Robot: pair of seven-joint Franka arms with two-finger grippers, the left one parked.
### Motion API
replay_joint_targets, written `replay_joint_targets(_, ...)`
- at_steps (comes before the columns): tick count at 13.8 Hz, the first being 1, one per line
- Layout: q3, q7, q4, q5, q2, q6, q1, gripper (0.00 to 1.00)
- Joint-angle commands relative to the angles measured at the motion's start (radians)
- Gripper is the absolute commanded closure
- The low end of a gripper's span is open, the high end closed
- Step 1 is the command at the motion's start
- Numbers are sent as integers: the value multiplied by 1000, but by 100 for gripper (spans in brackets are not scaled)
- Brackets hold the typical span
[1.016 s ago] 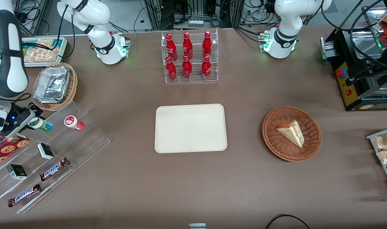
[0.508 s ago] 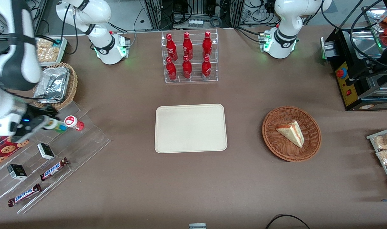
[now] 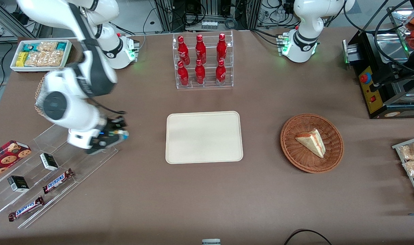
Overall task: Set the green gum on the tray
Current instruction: 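Carry the held gum bottle over the cream tray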
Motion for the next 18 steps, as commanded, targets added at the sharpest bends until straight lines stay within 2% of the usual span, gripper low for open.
replay_joint_targets(1,-13,179,133,54,121,6,84,100)
replay_joint_targets(6,-13,486,232,77,281,160,253,100)
replay_joint_targets(9,-13,621,305,77,359,188,315,100)
replay_joint_targets(14,-13,727,322,77,433,298,374,100)
replay_joint_targets(18,-13,757,322,79,462,313,390,100)
